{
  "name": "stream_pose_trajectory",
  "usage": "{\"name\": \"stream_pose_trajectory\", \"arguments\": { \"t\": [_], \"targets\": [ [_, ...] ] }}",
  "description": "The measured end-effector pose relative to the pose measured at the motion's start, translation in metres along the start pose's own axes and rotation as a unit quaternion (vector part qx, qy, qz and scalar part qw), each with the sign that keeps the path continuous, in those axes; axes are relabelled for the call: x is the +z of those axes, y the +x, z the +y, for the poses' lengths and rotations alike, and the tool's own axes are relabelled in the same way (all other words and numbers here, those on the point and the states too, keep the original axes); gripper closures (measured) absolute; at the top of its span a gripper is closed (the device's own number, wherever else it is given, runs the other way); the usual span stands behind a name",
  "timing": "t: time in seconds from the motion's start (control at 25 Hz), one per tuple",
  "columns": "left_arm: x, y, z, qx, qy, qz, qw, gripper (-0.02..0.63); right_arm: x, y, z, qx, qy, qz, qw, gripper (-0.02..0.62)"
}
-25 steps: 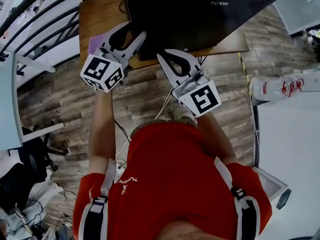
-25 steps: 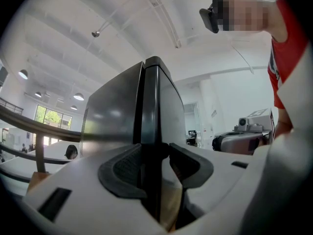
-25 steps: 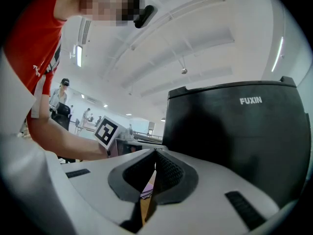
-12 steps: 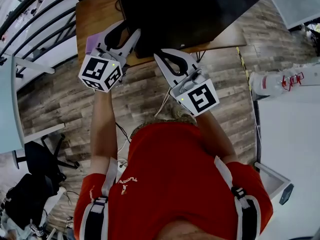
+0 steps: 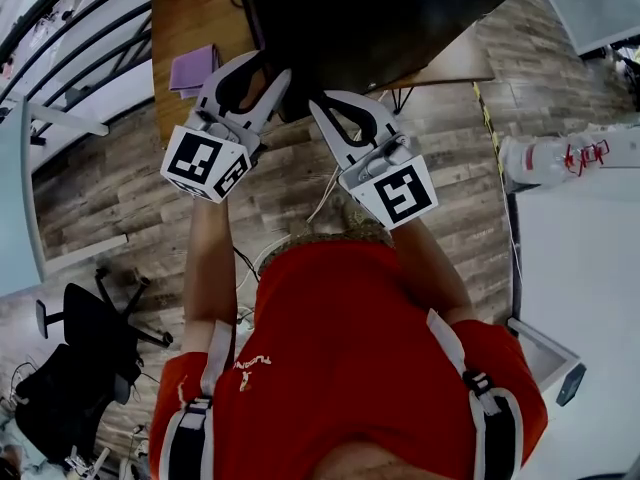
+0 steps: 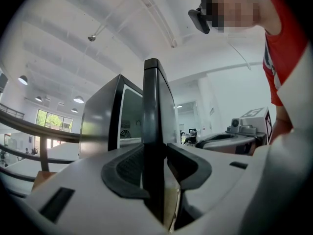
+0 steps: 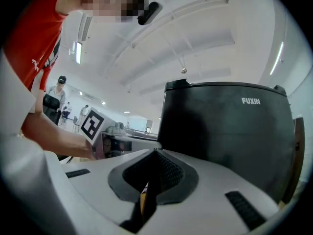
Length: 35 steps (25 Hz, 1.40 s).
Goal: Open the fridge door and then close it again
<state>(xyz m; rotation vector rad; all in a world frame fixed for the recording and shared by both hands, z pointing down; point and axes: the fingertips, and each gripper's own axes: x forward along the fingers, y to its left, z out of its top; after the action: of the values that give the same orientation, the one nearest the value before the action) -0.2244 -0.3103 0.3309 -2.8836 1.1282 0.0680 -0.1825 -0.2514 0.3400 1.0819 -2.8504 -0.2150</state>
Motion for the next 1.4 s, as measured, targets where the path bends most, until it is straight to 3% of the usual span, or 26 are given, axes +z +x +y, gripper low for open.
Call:
{"name": "stream_pose_trajectory", "arguments": {
  "t": [0.48, 0.72, 0.88, 1.12, 1.4],
  "targets": [
    [0.009, -0.033, -0.056, 0.001, 0.000, -0.006, 1.0000, 0.474, -0.005, -0.033, 0.019, -0.019, 0.011, 0.009, 1.000, 0.566],
    [0.010, -0.040, -0.102, 0.014, 0.004, -0.003, 0.9999, 0.479, 0.008, -0.068, 0.023, -0.008, -0.003, -0.046, 0.999, 0.561],
    [0.009, -0.041, -0.134, 0.025, 0.002, -0.005, 0.9997, 0.482, 0.003, -0.097, 0.028, 0.009, 0.002, -0.044, 0.999, 0.480],
    [0.010, -0.040, -0.182, 0.044, -0.003, -0.006, 0.9990, 0.485, -0.012, -0.144, 0.036, 0.017, 0.019, 0.014, 1.000, 0.411],
    [0.009, -0.025, -0.243, 0.041, 0.001, -0.004, 0.9992, 0.488, -0.017, -0.187, 0.029, 0.000, 0.004, -0.002, 1.000, 0.354]
  ]
}}
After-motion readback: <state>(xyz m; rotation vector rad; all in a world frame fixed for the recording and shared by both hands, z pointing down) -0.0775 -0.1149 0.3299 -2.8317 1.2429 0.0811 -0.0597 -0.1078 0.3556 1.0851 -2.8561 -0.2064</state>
